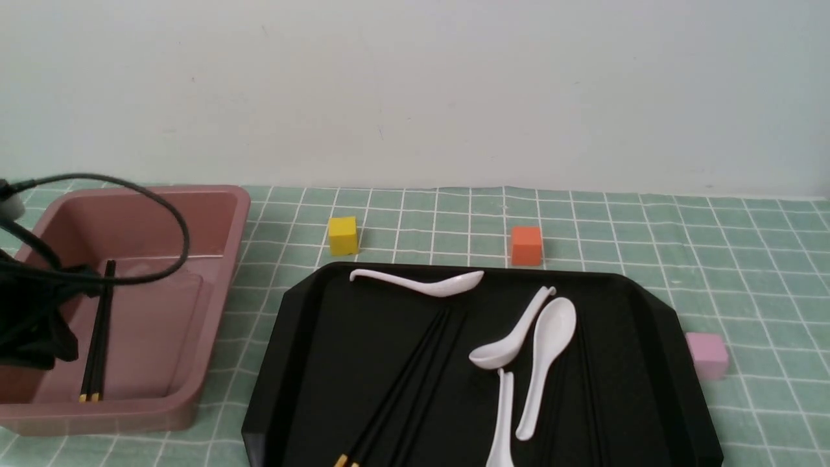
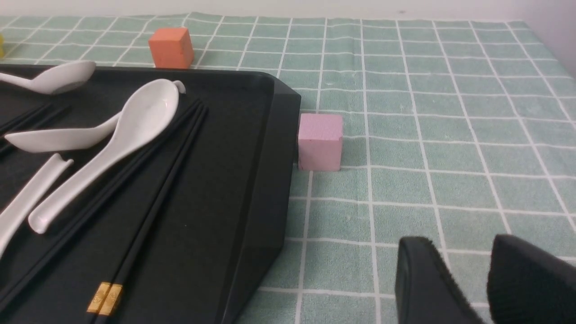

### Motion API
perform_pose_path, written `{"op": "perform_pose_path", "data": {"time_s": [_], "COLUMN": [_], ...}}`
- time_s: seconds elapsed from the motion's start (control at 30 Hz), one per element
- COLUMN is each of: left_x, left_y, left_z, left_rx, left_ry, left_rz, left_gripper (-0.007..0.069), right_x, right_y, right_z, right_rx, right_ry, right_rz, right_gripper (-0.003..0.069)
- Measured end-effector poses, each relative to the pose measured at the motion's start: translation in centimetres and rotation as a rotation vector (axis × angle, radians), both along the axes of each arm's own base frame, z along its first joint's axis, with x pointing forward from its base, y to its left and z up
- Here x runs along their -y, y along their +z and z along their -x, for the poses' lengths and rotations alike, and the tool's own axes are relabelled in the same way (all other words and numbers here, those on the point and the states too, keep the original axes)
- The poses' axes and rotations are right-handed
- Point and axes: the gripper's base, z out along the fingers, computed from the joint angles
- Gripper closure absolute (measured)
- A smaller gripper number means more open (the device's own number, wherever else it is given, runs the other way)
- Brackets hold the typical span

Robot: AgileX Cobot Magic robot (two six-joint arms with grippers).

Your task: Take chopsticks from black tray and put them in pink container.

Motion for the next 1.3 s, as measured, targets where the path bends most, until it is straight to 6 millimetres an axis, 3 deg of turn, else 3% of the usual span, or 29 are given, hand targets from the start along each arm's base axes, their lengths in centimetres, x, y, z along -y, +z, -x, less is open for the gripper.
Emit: {"op": "perform_pose_path", "data": {"time_s": [0.07, 0.23, 0.4, 0.57, 0.83, 1.3], "left_x": [0.9, 3.7, 6.1, 7.3, 7.3, 6.1], "left_y": [1.2, 2.8, 2.0, 0.9, 0.6, 0.5], "left_z": [1.8, 7.8, 14.1, 18.6, 21.0, 20.8], "left_rx": [0.050, 0.249, 0.483, 0.785, 0.995, 1.064], "left_ry": [-0.051, -0.195, -0.341, -0.312, -0.252, -0.289], "left_rz": [0.042, 0.142, 0.184, 0.208, 0.165, -0.127], "left_gripper": [0.0629, 0.0637, 0.0637, 0.0637, 0.0637, 0.0637], "right_x": [0.0, 0.0, 0.0, 0.0, 0.0, 0.0], "right_y": [0.0, 0.0, 0.0, 0.0, 0.0, 0.0], "right_z": [0.0, 0.0, 0.0, 0.0, 0.0, 0.0], "right_rx": [0.000, 0.000, 0.000, 0.000, 0.000, 0.000], "right_ry": [0.000, 0.000, 0.000, 0.000, 0.000, 0.000], "right_rz": [0.000, 0.000, 0.000, 0.000, 0.000, 0.000], "right_gripper": [0.0419, 0.0419, 0.0419, 0.0419, 0.0419, 0.0419]}}
